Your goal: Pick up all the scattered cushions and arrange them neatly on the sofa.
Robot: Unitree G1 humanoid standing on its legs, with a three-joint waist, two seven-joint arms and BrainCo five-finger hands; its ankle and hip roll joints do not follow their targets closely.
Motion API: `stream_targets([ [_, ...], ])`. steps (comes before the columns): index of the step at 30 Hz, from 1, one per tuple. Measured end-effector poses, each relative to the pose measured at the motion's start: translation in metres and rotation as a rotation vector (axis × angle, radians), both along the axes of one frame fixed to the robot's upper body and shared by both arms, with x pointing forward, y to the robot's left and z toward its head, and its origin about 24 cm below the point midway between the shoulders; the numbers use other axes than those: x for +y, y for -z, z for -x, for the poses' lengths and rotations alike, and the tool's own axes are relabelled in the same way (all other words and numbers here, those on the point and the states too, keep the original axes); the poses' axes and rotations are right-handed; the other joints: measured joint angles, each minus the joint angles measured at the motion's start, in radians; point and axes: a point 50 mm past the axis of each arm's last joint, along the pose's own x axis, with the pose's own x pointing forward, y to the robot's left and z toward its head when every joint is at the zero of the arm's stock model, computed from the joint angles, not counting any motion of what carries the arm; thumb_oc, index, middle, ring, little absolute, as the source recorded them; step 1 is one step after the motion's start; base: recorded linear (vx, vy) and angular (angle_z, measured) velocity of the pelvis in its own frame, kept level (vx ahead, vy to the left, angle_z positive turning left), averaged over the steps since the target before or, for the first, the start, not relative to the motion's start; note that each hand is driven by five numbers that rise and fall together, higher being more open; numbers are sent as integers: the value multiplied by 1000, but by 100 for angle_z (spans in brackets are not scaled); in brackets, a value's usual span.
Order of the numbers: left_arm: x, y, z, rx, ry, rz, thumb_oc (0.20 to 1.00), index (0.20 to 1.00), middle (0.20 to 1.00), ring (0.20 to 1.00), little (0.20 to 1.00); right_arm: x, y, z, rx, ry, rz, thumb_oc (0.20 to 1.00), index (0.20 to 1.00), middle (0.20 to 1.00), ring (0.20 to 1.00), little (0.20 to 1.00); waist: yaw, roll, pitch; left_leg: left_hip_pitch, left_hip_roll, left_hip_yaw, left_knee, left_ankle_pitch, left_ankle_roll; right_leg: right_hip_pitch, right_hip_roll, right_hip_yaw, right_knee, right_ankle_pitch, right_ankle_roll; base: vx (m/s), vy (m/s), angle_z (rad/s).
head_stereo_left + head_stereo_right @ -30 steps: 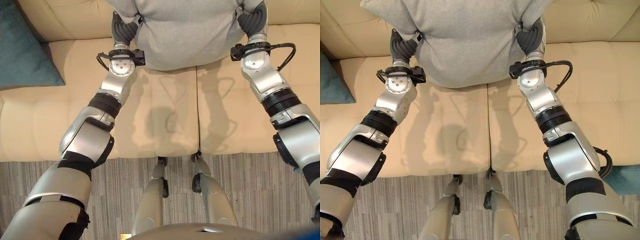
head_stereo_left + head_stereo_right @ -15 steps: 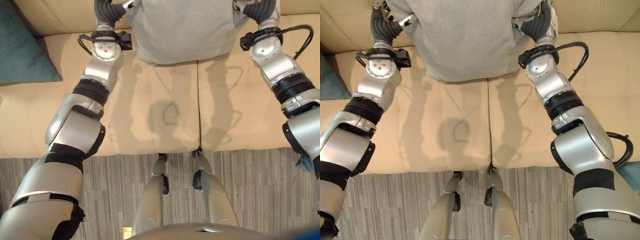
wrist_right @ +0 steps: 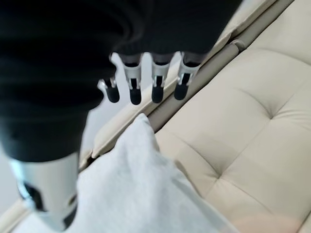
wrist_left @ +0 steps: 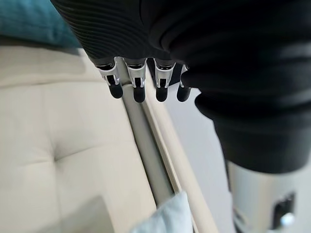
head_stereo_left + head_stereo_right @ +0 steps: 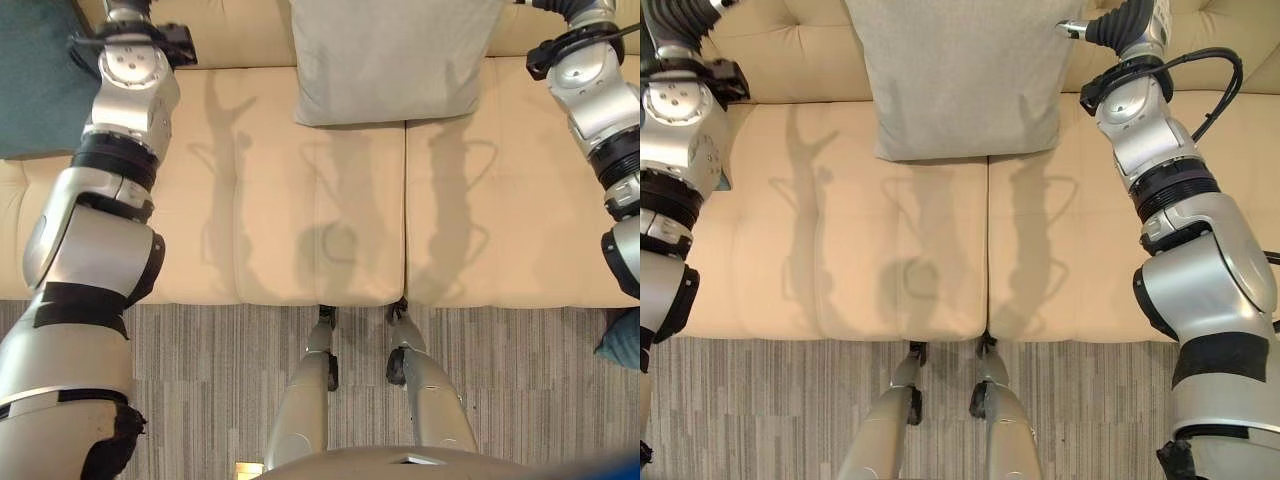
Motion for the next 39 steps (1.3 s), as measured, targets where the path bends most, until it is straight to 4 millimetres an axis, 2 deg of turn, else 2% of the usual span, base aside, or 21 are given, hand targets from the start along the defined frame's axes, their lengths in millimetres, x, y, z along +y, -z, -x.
stream_targets([
  [1, 4, 46, 8, 67, 42, 23, 1000, 1000, 1000, 1000, 1000, -4, 23, 4, 38, -24, 48, 1000, 1000, 1000, 1000, 1000, -5, 0, 0, 57, 1, 2, -15, -1, -2, 51, 1, 1, -1, -14, 18, 0, 0, 0],
  [2, 5, 63, 17, 70, 69, 52, 1000, 1000, 1000, 1000, 1000, -6, 37, 12, 43, -62, 43, 1000, 1000, 1000, 1000, 1000, -8, -1, 0, 87, 2, 1, -24, -3, -3, 77, 1, 2, 0, -23, 30, 0, 0, 0],
  [4, 14, 118, 29, 192, 41, 82, 1000, 1000, 1000, 1000, 1000, -27, 78, 18, 128, -30, 34, 1000, 1000, 1000, 1000, 1000, -8, -4, -1, 160, 0, 2, -31, -4, -5, 156, 0, 3, -14, -31, 39, 51, -9, 4],
  [5, 19, 133, 35, 233, 25, 101, 1000, 1000, 1000, 1000, 1000, -36, 92, 20, 166, -5, 7, 1000, 1000, 1000, 1000, 1000, -7, -4, -1, 175, 2, 2, -31, -19, -20, 172, 2, 4, -15, -48, 61, 60, -12, 2],
  [7, 28, 156, 62, 209, 15, 183, 1000, 1000, 1000, 1000, 1000, -49, 116, 40, 168, -22, -46, 1000, 1000, 1000, 1000, 1000, -5, -10, -3, 204, 8, 0, -31, -31, -25, 202, 7, 6, -15, -52, 65, 58, -8, 1],
  [8, 35, 196, 85, 323, -3, 203, 1000, 1000, 1000, 1000, 1000, -68, 159, 57, 285, 23, -61, 1000, 1000, 1000, 1000, 1000, -2, -13, -4, 247, 8, 1, -31, -32, -25, 246, 6, 6, -16, -58, 72, 100, -11, 5],
  [10, 43, 234, 110, 466, -16, 191, 1000, 1000, 1000, 1000, 1000, -85, 204, 78, 436, 71, -59, 1000, 1000, 1000, 1000, 1000, -2, -16, -11, 288, 11, 3, -31, -47, -23, 286, 8, 6, -16, -71, 79, 121, -8, -4],
  [12, 48, 279, 159, 588, -46, 268, 1000, 1000, 1000, 1000, 1000, -96, 258, 114, 573, 121, -133, 1000, 1000, 1000, 1000, 1000, -9, -22, -13, 357, 13, 11, -31, -64, -16, 351, 11, 13, -17, -77, 72, 86, -13, -15],
  [14, 47, 328, 195, 827, -72, 285, 1000, 1000, 1000, 1000, 1000, -107, 306, 140, 784, 189, -122, 1000, 1000, 1000, 1000, 1000, -13, -19, -45, 414, 13, 25, -32, -87, -13, 402, 10, 21, -17, -102, 75, 101, -4, -13],
  [17, 54, 368, 237, 1064, -97, 241, 1000, 1000, 1000, 1000, 1000, -107, 366, 179, 1023, 241, -177, 1000, 1000, 1000, 1000, 1000, -21, -33, -91, 454, 18, 27, -32, -101, -14, 441, 16, 23, -22, -109, 64, 57, -2, -6],
  [19, 53, 396, 262, 1238, -120, 241, 1000, 1000, 1000, 1000, 1000, -104, 388, 193, 1127, 257, -203, 1000, 1000, 1000, 1000, 1000, -25, -26, -119, 470, 19, 31, -36, -108, -4, 453, 16, 24, -22, -110, 62, 51, -3, -10],
  [22, 39, 425, 291, 1419, -132, 260, 1000, 1000, 1000, 1000, 1000, -98, 411, 210, 1225, 275, -251, 1000, 1000, 1000, 1000, 1000, -28, -19, -136, 503, 20, 31, -37, -109, -3, 486, 16, 24, -23, -111, 61, 46, -14, -2],
  [24, 23, 444, 311, 1564, -114, 270, 1000, 1000, 1000, 1000, 1000, -93, 433, 232, 1354, 296, -268, 1000, 1000, 1000, 1000, 1000, -24, -16, -160, 517, 23, 31, -37, -110, -1, 501, 19, 25, -23, -114, 57, 43, -27, 1],
  [26, 14, 452, 323, 1643, -86, 262, 1000, 1000, 1000, 1000, 1000, -89, 444, 246, 1441, 289, -256, 1000, 1000, 1000, 1000, 1000, -17, -12, -164, 528, 29, 31, -37, -111, 0, 513, 24, 24, -23, -115, 54, 69, -52, 5],
  [28, 9, 460, 339, 1796, -51, 150, 1000, 1000, 1000, 1000, 1000, -80, 466, 283, 1578, 341, -321, 1000, 1000, 1000, 1000, 1000, -6, -9, -179, 560, 41, 31, -37, -112, 1, 548, 36, 22, -23, -123, 43, 45, -59, 6],
  [30, 4, 463, 350, 1860, -11, 93, 1000, 1000, 1000, 1000, 1000, -72, 476, 301, 1649, 346, -352, 1000, 1000, 1000, 1000, 1000, -6, -6, -192, 561, 47, 31, -37, -114, 0, 550, 42, 22, -22, -127, 37, -12, -57, -2],
  [33, 3, 463, 350, 1859, -11, 88, 1000, 1000, 1000, 1000, 1000, -69, 480, 317, 1665, 381, -434, 1000, 1000, 1000, 1000, 1000, -11, -2, -190, 558, 60, 31, -36, -114, 0, 550, 55, 22, -22, -128, 34, -44, -40, -2],
  [35, 3, 463, 346, 1849, -14, 88, 1000, 1000, 1000, 1000, 1000, -71, 480, 317, 1648, 400, -468, 1000, 1000, 1000, 1000, 1000, -18, -3, -185, 559, 65, 30, -28, -114, -1, 548, 60, 22, -23, -131, 29, -92, -9, -3],
  [37, 1, 462, 334, 1819, -12, 82, 1000, 1000, 1000, 1000, 1000, -72, 479, 313, 1636, 401, -474, 1000, 1000, 1000, 1000, 1000, -18, 1, -155, 539, 67, 22, 30, -133, -22, 545, 62, 26, -23, -133, 24, -222, 37, -10],
  [38, 0, 462, 327, 1801, -13, 74, 1000, 1000, 1000, 1000, 1000, -72, 479, 312, 1633, 401, -473, 1000, 1000, 1000, 1000, 1000, -18, -3, -151, 489, 44, -27, 92, -141, -33, 512, 56, 55, -14, -129, 19, -263, 82, -42],
  [39, -7, 462, 316, 1779, 4, 70, 1000, 1000, 1000, 1000, 1000, -70, 477, 299, 1618, 381, -455, 1000, 1000, 1000, 1000, 1000, -16, -26, -132, 420, -13, -189, 177, -157, -27, 462, 32, 112, -2, -83, -7, -297, 244, -118],
])
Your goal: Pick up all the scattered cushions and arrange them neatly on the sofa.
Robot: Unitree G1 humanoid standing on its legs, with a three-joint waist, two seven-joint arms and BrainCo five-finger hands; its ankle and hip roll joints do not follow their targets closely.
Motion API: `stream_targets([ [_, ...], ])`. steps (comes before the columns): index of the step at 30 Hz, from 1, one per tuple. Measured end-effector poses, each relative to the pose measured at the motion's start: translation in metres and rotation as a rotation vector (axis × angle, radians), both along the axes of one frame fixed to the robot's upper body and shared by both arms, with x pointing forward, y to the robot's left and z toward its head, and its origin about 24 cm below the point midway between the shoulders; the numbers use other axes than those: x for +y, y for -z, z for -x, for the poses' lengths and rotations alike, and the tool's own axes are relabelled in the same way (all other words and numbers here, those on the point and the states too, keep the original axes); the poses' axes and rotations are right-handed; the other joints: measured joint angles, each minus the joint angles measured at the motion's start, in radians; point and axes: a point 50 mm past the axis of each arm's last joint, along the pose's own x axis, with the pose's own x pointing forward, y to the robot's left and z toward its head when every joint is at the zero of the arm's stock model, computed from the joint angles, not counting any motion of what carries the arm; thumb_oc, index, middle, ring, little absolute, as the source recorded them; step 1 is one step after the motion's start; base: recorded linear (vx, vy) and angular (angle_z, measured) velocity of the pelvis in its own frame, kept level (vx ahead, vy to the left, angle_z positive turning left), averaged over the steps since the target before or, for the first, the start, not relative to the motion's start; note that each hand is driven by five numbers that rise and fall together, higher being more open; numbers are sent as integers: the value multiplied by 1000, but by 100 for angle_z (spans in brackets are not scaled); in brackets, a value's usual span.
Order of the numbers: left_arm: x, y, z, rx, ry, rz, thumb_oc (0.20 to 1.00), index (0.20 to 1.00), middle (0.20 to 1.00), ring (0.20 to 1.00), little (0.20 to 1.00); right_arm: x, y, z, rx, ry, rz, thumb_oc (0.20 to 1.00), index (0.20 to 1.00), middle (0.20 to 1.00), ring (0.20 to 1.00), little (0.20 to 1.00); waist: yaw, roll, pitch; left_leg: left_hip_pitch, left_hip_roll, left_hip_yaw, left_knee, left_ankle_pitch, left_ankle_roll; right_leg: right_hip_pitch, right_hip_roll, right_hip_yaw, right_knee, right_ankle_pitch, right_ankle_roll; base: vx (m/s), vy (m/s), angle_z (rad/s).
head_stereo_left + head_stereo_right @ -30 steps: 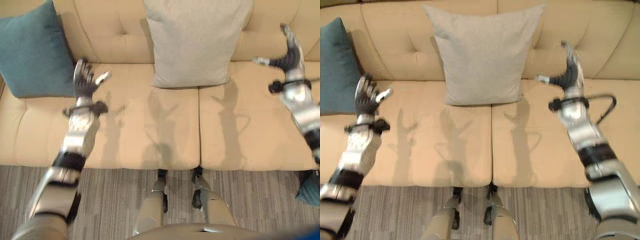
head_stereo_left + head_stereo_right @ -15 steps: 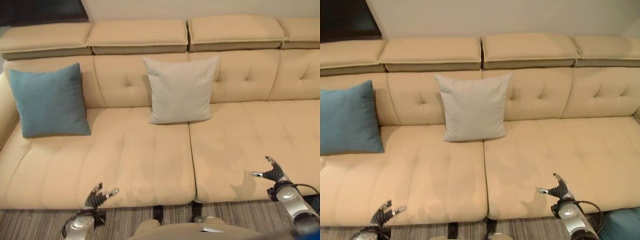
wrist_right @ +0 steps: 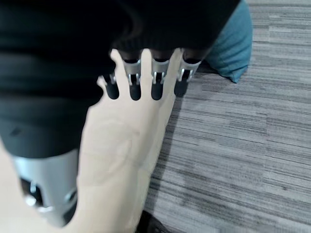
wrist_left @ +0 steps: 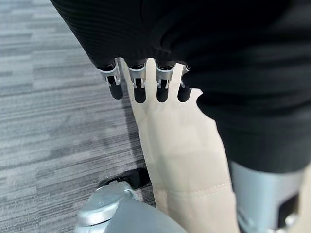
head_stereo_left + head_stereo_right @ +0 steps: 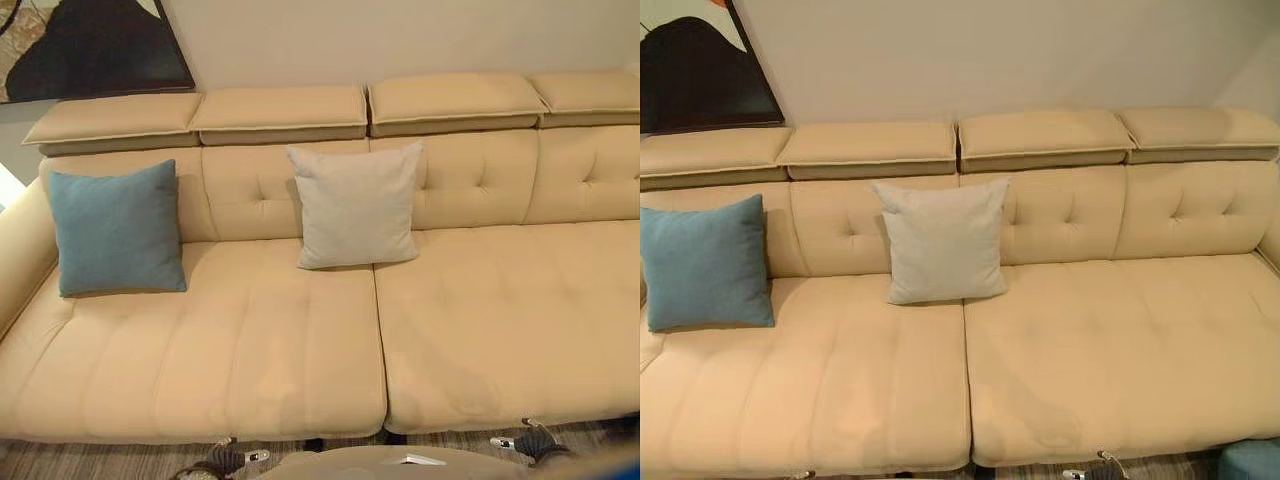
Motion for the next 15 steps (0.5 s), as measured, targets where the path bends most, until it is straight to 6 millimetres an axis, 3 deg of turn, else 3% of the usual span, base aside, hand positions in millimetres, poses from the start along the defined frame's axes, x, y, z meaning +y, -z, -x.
stream_targets([
  [1, -13, 3, -3, -6, 7, 24, 1000, 1000, 1000, 1000, 1000, 2, -6, -24, -48, -32, 4, 1000, 1000, 1000, 1000, 1000, 14, -21, 26, -7, -86, -195, 20, -39, 15, -39, -24, 81, -16, 38, 14, -302, 384, -162],
  [2, -21, 3, -11, -17, 19, 39, 1000, 1000, 1000, 1000, 1000, 4, -9, -38, -76, -52, 9, 1000, 1000, 1000, 1000, 1000, -20, -2, 41, 5, -115, -217, 40, -82, 50, -53, -23, 110, -18, 70, 45, -316, 422, -145],
  [3, -27, 1, -25, -48, 42, 49, 1000, 1000, 1000, 1000, 1000, 9, -8, -40, -80, -58, -2, 1000, 1000, 1000, 1000, 1000, -40, -10, 54, 17, -144, -181, 32, -90, 72, -68, -43, 162, -18, 93, 86, -245, 325, -255],
  [4, -27, -4, -40, -102, 83, 46, 1000, 1000, 1000, 1000, 1000, 9, -16, -61, -143, -30, -10, 1000, 1000, 1000, 1000, 1000, 4, 9, 73, 47, -143, -48, -48, -43, 168, -141, -62, 171, 8, 3, 172, -233, 283, -243],
  [5, -30, -6, -49, -121, 84, 47, 1000, 1000, 1000, 1000, 1000, 4, -16, -58, -135, -4, 2, 1000, 1000, 1000, 1000, 1000, -34, 59, 86, 42, -132, -25, -57, -27, 192, -133, -81, 113, 66, 10, 163, -288, 295, -245],
  [6, -28, -6, -48, -125, 79, 45, 1000, 1000, 1000, 1000, 1000, 4, -10, -43, -87, 12, 0, 1000, 1000, 1000, 1000, 1000, -43, 60, 82, 46, -134, -12, -67, -20, 197, -108, -89, 100, 83, 3, 171, -339, 246, -84],
  [7, -22, -7, -48, -125, 80, 28, 1000, 1000, 1000, 1000, 1000, 10, 0, -19, -24, 31, -19, 1000, 1000, 1000, 1000, 1000, -45, 20, 72, 41, -170, 31, -61, -16, 200, -91, -125, 97, 110, -10, 203, -289, 137, -95],
  [8, -18, -9, -50, -127, 82, 17, 1000, 1000, 1000, 1000, 1000, 16, 3, -15, -8, 28, -31, 1000, 1000, 1000, 1000, 1000, -27, 7, 82, 18, -175, 67, -28, -19, 206, -98, -144, 117, 92, 3, 186, -237, 75, -113],
  [9, -19, -9, -54, -132, 93, 18, 1000, 1000, 1000, 1000, 1000, 17, 6, -8, 33, 0, -24, 1000, 1000, 1000, 1000, 1000, -34, 21, 101, -9, -159, 109, -15, -8, 215, -136, -167, 30, 127, -40, 218, -201, 76, -119],
  [10, -18, -9, -54, -132, 90, 17, 1000, 1000, 1000, 1000, 1000, 19, 8, -4, 61, -24, -24, 1000, 1000, 1000, 1000, 1000, -22, 31, 106, -25, -129, 139, -27, 8, 219, -174, -185, -73, 240, -76, 185, -165, 65, -96],
  [12, -13, -7, -42, -103, 75, 12, 1000, 1000, 1000, 1000, 1000, 20, 9, -2, 78, -42, -22, 1000, 1000, 1000, 1000, 1000, 28, 27, 101, -11, -88, 196, -44, 28, 224, -154, -214, -181, 509, -185, 124, -121, 2, -89],
  [13, -9, -5, -32, -74, 66, 3, 1000, 1000, 1000, 1000, 1000, 18, 8, -4, 70, -44, -19, 1000, 1000, 1000, 1000, 1000, 44, 29, 95, 0, -74, 206, -65, 39, 216, -115, -214, -180, 589, -226, 130, -118, -92, -68],
  [15, -1, -2, -10, -22, 33, -8, 1000, 1000, 1000, 1000, 1000, 19, 6, -12, 53, -48, -19, 1000, 1000, 1000, 1000, 1000, 67, 22, 78, -5, -42, 262, -108, 92, 201, -32, -216, -181, 624, -326, 132, -74, -147, -70],
])
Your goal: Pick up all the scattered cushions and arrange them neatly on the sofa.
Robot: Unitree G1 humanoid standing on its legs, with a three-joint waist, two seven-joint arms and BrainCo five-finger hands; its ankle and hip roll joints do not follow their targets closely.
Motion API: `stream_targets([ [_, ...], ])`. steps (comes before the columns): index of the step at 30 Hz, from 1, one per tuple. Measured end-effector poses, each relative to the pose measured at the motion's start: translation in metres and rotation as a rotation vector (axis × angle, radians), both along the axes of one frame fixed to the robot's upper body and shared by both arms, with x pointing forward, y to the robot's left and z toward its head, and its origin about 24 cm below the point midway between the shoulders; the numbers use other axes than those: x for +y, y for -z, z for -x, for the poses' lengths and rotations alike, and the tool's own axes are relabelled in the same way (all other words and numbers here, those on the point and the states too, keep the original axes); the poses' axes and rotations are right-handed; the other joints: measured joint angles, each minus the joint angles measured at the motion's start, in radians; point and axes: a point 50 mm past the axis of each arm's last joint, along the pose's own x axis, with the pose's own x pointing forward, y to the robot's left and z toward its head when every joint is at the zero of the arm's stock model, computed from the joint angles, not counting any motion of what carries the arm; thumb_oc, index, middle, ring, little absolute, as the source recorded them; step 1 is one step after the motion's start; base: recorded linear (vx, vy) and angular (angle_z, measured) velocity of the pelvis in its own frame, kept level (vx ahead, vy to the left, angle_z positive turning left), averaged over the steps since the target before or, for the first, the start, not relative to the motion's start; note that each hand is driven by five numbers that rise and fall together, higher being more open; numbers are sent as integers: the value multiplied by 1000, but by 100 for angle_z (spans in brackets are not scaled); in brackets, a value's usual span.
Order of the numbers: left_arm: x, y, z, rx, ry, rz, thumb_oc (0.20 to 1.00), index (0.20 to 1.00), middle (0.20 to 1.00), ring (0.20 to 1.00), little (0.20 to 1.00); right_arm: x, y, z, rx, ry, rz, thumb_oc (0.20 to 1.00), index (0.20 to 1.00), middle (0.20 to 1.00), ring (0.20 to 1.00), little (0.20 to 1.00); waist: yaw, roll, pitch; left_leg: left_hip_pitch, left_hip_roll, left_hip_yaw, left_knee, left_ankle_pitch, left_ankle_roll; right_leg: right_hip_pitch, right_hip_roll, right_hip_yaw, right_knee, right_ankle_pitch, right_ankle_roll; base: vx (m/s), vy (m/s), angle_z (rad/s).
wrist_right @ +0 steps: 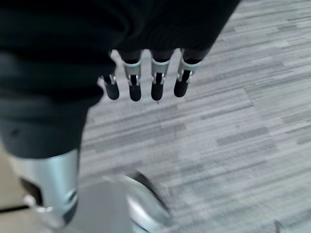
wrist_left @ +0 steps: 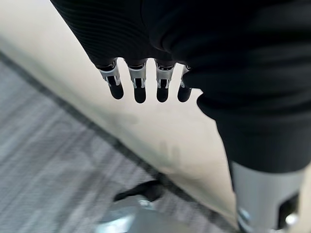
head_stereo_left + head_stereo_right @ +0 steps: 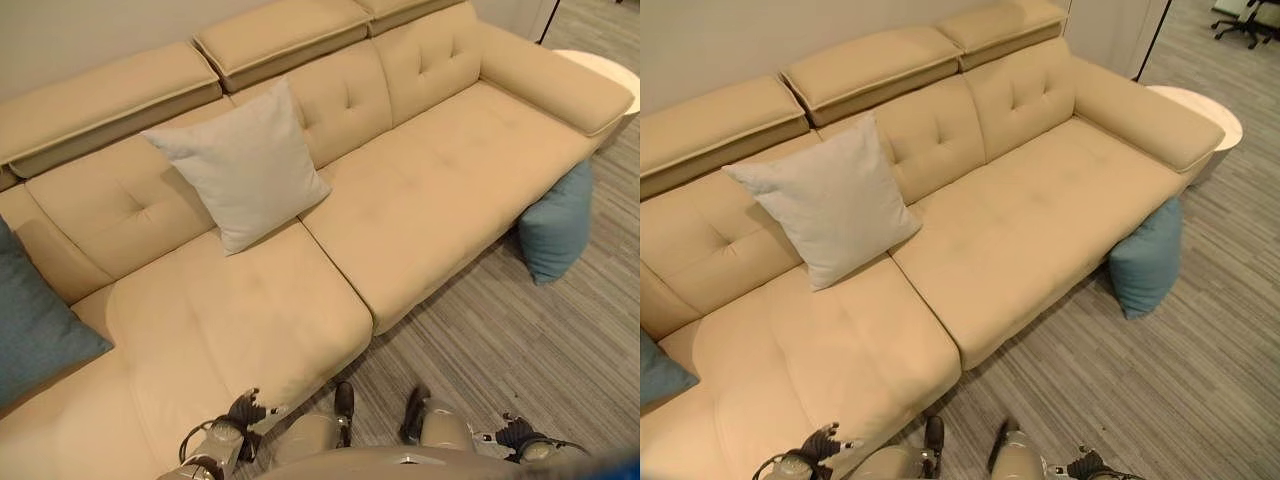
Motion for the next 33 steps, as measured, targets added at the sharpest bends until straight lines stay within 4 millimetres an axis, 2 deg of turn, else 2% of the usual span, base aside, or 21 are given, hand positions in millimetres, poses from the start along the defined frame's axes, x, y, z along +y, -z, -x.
stream_targets([
  [2, 6, 0, 9, 22, -8, -15, 1000, 1000, 1000, 1000, 1000, 10, -1, -12, -44, -13, -28, 1000, 1000, 1000, 1000, 1000, 58, -30, -23, -26, 24, 27, -26, 11, -65, 72, 20, -34, -135, -53, 13, 15, -255, -91],
  [3, 0, 2, 9, 34, -11, -2, 1000, 1000, 1000, 1000, 1000, 11, -3, -19, -66, -13, -30, 1000, 1000, 1000, 1000, 1000, 35, 0, -31, -47, 67, -19, -29, 14, -133, 130, 113, -20, -307, -62, -21, 34, -264, -34],
  [4, 0, 2, 7, 28, -10, -1, 1000, 1000, 1000, 1000, 1000, 15, -2, -20, -74, -16, -41, 1000, 1000, 1000, 1000, 1000, 38, -18, -46, -57, 72, -33, -29, -49, -226, 123, 128, -9, -331, -61, -44, 17, -224, 7],
  [5, -1, 1, 3, 20, -5, -1, 1000, 1000, 1000, 1000, 1000, 18, 0, -15, -67, -14, -49, 1000, 1000, 1000, 1000, 1000, 28, -59, -58, -74, 66, -23, -8, -104, -264, 119, 134, 8, -374, -34, -96, 8, -195, -14],
  [6, -1, 0, -2, 8, -12, -4, 1000, 1000, 1000, 1000, 1000, 17, 2, -9, -56, -10, -44, 1000, 1000, 1000, 1000, 1000, 25, -73, -58, -71, 63, -26, 61, -88, -230, 119, 125, 10, -375, -10, -119, -7, -151, -20],
  [7, -3, 1, -2, 8, -8, 1, 1000, 1000, 1000, 1000, 1000, 12, 1, -6, -52, -6, -28, 1000, 1000, 1000, 1000, 1000, 22, -65, -66, -64, 67, -28, 112, -91, -226, 121, 141, 9, -377, -9, -118, -6, -83, -19],
  [8, -10, 3, -1, 15, 18, 18, 1000, 1000, 1000, 1000, 1000, -4, 0, 10, -16, 15, 14, 1000, 1000, 1000, 1000, 1000, 7, -23, -90, -35, 83, -56, 121, -97, -193, 120, 172, -20, -377, 9, -123, 0, -77, 5],
  [9, -11, 1, -7, -2, 24, 20, 1000, 1000, 1000, 1000, 1000, -6, 1, 14, 0, 29, 18, 1000, 1000, 1000, 1000, 1000, -7, -23, -83, -32, 87, -71, 109, -57, -183, 117, 174, -24, -371, 4, -127, 8, -72, 10],
  [10, -14, 0, -15, -20, 30, 25, 1000, 1000, 1000, 1000, 1000, -7, 1, 19, 11, 41, 20, 1000, 1000, 1000, 1000, 1000, -14, -18, -79, -31, 91, -80, 106, -33, -188, 109, 177, -14, -370, 3, -130, 14, -38, -19],
  [13, -19, -1, -24, -37, 64, 29, 1000, 1000, 1000, 1000, 1000, -4, 1, 10, -8, 39, 13, 1000, 1000, 1000, 1000, 1000, 5, -55, -32, -64, 51, -179, 174, 10, -231, 122, 163, 66, -416, 35, -152, 50, 11, -62],
  [16, -28, 0, -29, -45, 76, 52, 1000, 1000, 1000, 1000, 1000, -8, -1, 9, -13, 43, 28, 1000, 1000, 1000, 1000, 1000, -1, -12, -18, -70, -24, -321, 58, -18, -231, 152, 175, 124, -516, 106, -153, 93, 84, -50],
  [18, -29, 3, -19, -17, 66, 57, 1000, 1000, 1000, 1000, 1000, -8, -2, 7, -17, 41, 25, 1000, 1000, 1000, 1000, 1000, 3, 6, -19, -26, -27, -319, -7, -6, -206, 168, 196, 182, -543, 128, -120, 88, 127, -98],
  [19, -31, 5, -12, -1, 59, 61, 1000, 1000, 1000, 1000, 1000, -10, -3, 3, -30, 38, 30, 1000, 1000, 1000, 1000, 1000, 1, 29, -23, 11, -5, -312, -22, 12, -157, 176, 218, 195, -550, 139, -106, 79, 145, -89],
  [21, -26, 2, -21, -23, 68, 49, 1000, 1000, 1000, 1000, 1000, -5, -3, 0, -38, 35, 19, 1000, 1000, 1000, 1000, 1000, -19, 4, -13, 35, -22, -282, -34, 1, -128, 186, 195, 213, -550, 126, -87, 50, 132, -48],
  [25, -19, -6, -42, -71, 83, 27, 1000, 1000, 1000, 1000, 1000, 0, -1, 0, -36, 50, -2, 1000, 1000, 1000, 1000, 1000, -6, -38, 0, 56, -34, -201, -47, -13, -95, 122, 162, 250, -449, 104, -55, -38, 104, -69],
  [26, -14, -9, -47, -84, 86, 11, 1000, 1000, 1000, 1000, 1000, 2, -3, -11, -57, 30, -3, 1000, 1000, 1000, 1000, 1000, 3, -37, 24, 73, -25, -132, -39, -27, -73, 61, 149, 215, -346, 102, -46, -33, 42, -141],
  [27, -9, -10, -49, -89, 82, -2, 1000, 1000, 1000, 1000, 1000, 5, -6, -25, -88, 11, -8, 1000, 1000, 1000, 1000, 1000, 7, -31, 35, 76, -22, -89, -34, -43, -60, 13, 116, 125, -278, 80, -1, -6, 16, -158],
  [28, -6, -11, -48, -94, 64, -6, 1000, 1000, 1000, 1000, 1000, 8, -7, -29, -97, 3, -12, 1000, 1000, 1000, 1000, 1000, 15, -38, 41, 89, -16, -28, -42, -45, -57, 0, 64, 25, -275, 76, 4, 65, -41, -147],
  [29, -3, -10, -45, -93, 50, -9, 1000, 1000, 1000, 1000, 1000, 10, -6, -30, -96, -2, -17, 1000, 1000, 1000, 1000, 1000, 47, -43, 45, 97, -13, 9, -44, -66, -63, -11, 32, -27, -271, 78, 13, 79, -61, -115],
  [31, 2, -10, -40, -81, 18, -15, 1000, 1000, 1000, 1000, 1000, 17, -7, -35, -117, -11, -33, 1000, 1000, 1000, 1000, 1000, 28, -55, 51, 110, -13, 18, -41, -84, -70, 15, -7, -71, -345, 106, 36, 141, -97, -68],
  [33, 7, -9, -31, -63, 3, -25, 1000, 1000, 1000, 1000, 1000, 18, -6, -33, -111, -9, -35, 1000, 1000, 1000, 1000, 1000, 32, -69, 49, 116, 10, 40, -39, -94, -86, 18, 6, -88, -369, 169, 21, 175, -134, -37],
])
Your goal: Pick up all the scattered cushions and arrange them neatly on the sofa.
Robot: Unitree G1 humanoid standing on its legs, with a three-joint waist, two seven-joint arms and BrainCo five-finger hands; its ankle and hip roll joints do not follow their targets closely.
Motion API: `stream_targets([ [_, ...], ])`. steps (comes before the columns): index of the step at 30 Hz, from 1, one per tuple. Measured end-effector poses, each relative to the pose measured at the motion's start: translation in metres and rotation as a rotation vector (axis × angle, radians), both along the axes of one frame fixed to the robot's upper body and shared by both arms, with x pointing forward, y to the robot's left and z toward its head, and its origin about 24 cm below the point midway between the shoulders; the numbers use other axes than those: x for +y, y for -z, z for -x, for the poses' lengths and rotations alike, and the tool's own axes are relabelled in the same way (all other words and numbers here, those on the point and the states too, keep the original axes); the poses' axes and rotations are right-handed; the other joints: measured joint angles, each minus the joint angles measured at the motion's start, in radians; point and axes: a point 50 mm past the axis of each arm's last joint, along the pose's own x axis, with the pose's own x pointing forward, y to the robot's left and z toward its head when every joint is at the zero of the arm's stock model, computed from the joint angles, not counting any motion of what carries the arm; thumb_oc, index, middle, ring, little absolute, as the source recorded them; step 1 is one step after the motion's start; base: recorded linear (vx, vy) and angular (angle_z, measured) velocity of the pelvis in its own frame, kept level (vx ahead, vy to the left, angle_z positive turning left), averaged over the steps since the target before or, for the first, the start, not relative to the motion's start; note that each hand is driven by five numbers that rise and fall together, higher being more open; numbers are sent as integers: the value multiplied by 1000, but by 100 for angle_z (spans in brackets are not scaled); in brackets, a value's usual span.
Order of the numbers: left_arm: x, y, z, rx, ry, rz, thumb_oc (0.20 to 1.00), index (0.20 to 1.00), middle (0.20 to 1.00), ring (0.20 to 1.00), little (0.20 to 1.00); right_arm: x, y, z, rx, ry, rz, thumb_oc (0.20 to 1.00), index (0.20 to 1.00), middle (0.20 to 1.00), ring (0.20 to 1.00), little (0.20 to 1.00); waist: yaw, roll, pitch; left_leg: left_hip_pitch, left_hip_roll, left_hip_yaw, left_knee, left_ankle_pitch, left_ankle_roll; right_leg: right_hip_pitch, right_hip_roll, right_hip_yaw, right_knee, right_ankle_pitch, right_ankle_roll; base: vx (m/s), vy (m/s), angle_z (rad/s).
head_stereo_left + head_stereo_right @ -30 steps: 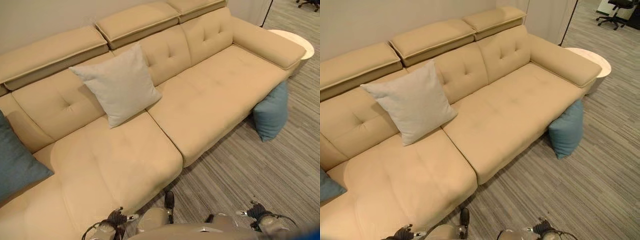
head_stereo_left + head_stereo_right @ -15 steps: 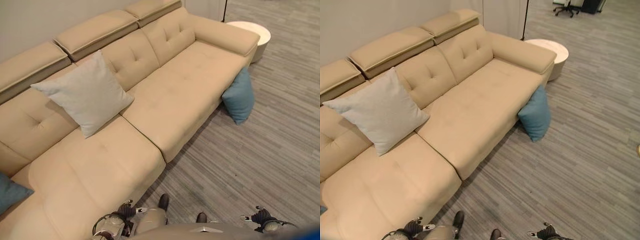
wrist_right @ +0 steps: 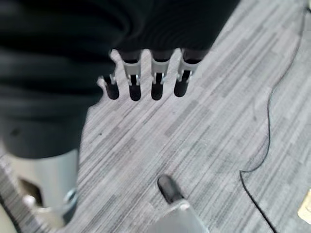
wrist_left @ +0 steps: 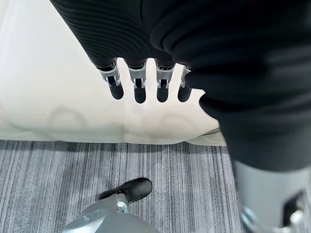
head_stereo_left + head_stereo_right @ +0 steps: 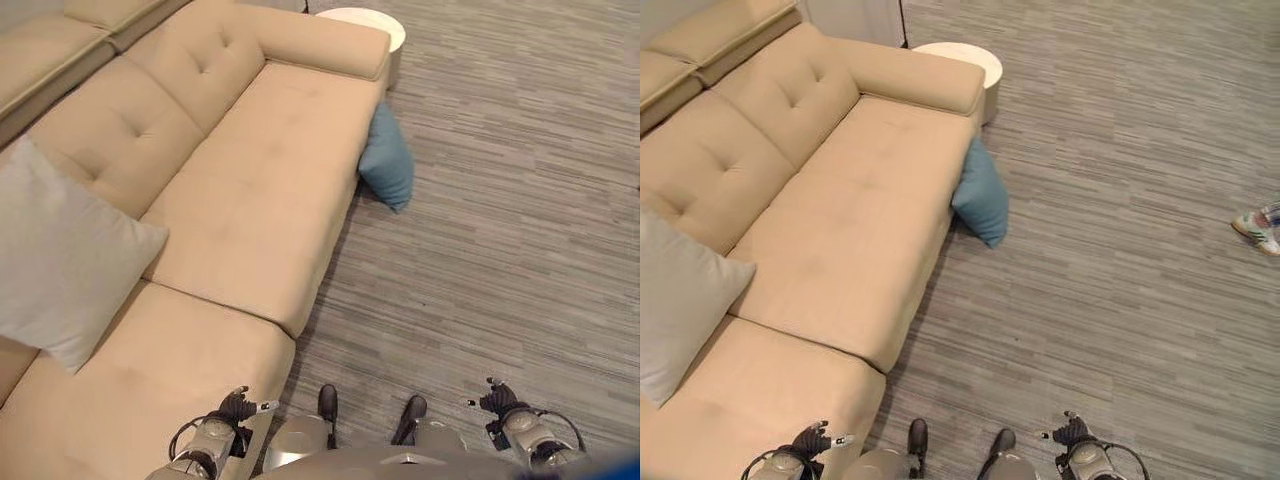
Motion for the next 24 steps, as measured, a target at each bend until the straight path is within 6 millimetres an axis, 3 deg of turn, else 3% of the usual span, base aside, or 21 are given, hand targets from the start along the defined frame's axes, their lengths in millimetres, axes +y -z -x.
stream_targets([
  [4, -5, 3, 7, 20, 2, 12, 1000, 1000, 1000, 1000, 1000, -6, 5, 19, 51, 26, 11, 1000, 1000, 1000, 1000, 1000, -6, 16, -12, 6, 64, -21, 34, -5, -41, 79, 96, -9, -105, 13, -63, 212, -200, -6],
  [5, -12, 5, 5, 18, 13, 28, 1000, 1000, 1000, 1000, 1000, -11, 6, 30, 77, 39, 23, 1000, 1000, 1000, 1000, 1000, -5, 23, -22, -13, 85, -71, 98, -20, -66, 94, 116, -12, -112, -6, -87, 203, -331, 7],
  [6, -17, 5, 3, 15, 19, 39, 1000, 1000, 1000, 1000, 1000, -12, 5, 27, 70, 39, 26, 1000, 1000, 1000, 1000, 1000, -2, 25, -23, -35, 88, -87, 158, -26, -77, 104, 125, -13, -116, -15, -92, 91, -216, 14],
  [8, -25, 5, -5, -5, 37, 56, 1000, 1000, 1000, 1000, 1000, -12, 4, 24, 58, 50, 24, 1000, 1000, 1000, 1000, 1000, -2, 13, -21, -205, 84, -116, 459, -14, -131, 95, 134, -2, -110, -39, -130, 126, -171, 20],
  [9, -31, 3, -14, -33, 37, 71, 1000, 1000, 1000, 1000, 1000, -12, 4, 24, 53, 69, 23, 1000, 1000, 1000, 1000, 1000, 16, 16, -15, -299, 85, -157, 639, 61, -163, 104, 140, 12, -104, -55, -157, 216, -131, 0],
  [10, -32, 3, -14, -35, 41, 74, 1000, 1000, 1000, 1000, 1000, -11, 4, 21, 46, 63, 21, 1000, 1000, 1000, 1000, 1000, 27, 4, -15, -330, 81, -186, 706, 98, -173, 115, 148, 22, -104, -63, -170, 237, -59, -8],
  [11, -33, 2, -17, -48, 44, 80, 1000, 1000, 1000, 1000, 1000, -12, 2, 17, 32, 60, 25, 1000, 1000, 1000, 1000, 1000, 22, 16, -8, -370, 77, -202, 789, 107, -166, 134, 165, 23, -115, -66, -180, 369, -45, -12],
  [12, -33, 3, -16, -43, 49, 79, 1000, 1000, 1000, 1000, 1000, -10, 1, 12, 24, 47, 28, 1000, 1000, 1000, 1000, 1000, 24, 9, -15, -365, 57, -192, 718, 53, -164, 143, 169, 26, -130, -69, -184, 289, -31, -8],
  [13, -32, 3, -14, -33, 47, 76, 1000, 1000, 1000, 1000, 1000, -10, 1, 10, 17, 44, 29, 1000, 1000, 1000, 1000, 1000, 22, 3, -15, -350, 34, -187, 574, 34, -157, 145, 172, 36, -145, -69, -183, 427, -6, -19],
  [15, -32, 5, -9, -16, 42, 75, 1000, 1000, 1000, 1000, 1000, -12, -1, 8, 12, 42, 35, 1000, 1000, 1000, 1000, 1000, 24, 3, -16, -308, 12, -167, 270, 41, -150, 157, 198, 49, -194, -48, -168, 358, 14, -31],
  [16, -30, 6, -5, 3, 39, 70, 1000, 1000, 1000, 1000, 1000, -12, 1, 11, 30, 44, 41, 1000, 1000, 1000, 1000, 1000, 23, 13, -20, -283, -9, -179, 86, 61, -164, 195, 239, 82, -253, -39, -157, 287, 23, -62],
  [17, -31, 6, -4, 4, 39, 72, 1000, 1000, 1000, 1000, 1000, -16, 1, 14, 50, 54, 54, 1000, 1000, 1000, 1000, 1000, 43, 18, -17, -269, -21, -203, -67, 85, -151, 215, 270, 109, -277, -38, -156, 404, 59, -69],
  [20, -27, 8, 3, 22, 22, 66, 1000, 1000, 1000, 1000, 1000, -16, 3, 20, 68, 57, 58, 1000, 1000, 1000, 1000, 1000, 52, 21, -11, -273, -36, -215, 25, 121, -120, 279, 304, 164, -277, -81, -172, 350, 103, -78],
  [21, -26, 9, 9, 39, 17, 63, 1000, 1000, 1000, 1000, 1000, -17, 5, 28, 87, 56, 61, 1000, 1000, 1000, 1000, 1000, 44, 10, -31, -248, -47, -221, 71, 139, -91, 312, 303, 183, -271, -94, -167, 318, 131, -70],
  [22, -25, 10, 13, 48, 14, 60, 1000, 1000, 1000, 1000, 1000, -19, 6, 35, 111, 50, 68, 1000, 1000, 1000, 1000, 1000, 41, 3, -54, -205, -56, -221, 75, 152, -69, 335, 296, 195, -266, -117, -141, 283, 155, -65],
  [23, -24, 11, 19, 65, 13, 61, 1000, 1000, 1000, 1000, 1000, -18, 8, 41, 131, 55, 67, 1000, 1000, 1000, 1000, 1000, 39, -4, -73, -155, -61, -211, 30, 153, 10, 346, 282, 210, -240, -143, -105, 227, 155, -50],
  [24, -26, 9, 8, 36, 30, 63, 1000, 1000, 1000, 1000, 1000, -17, 9, 42, 134, 49, 63, 1000, 1000, 1000, 1000, 1000, 29, -6, -74, -131, -63, -196, 22, 134, 34, 329, 266, 208, -180, -148, -84, 296, 190, -46],
])
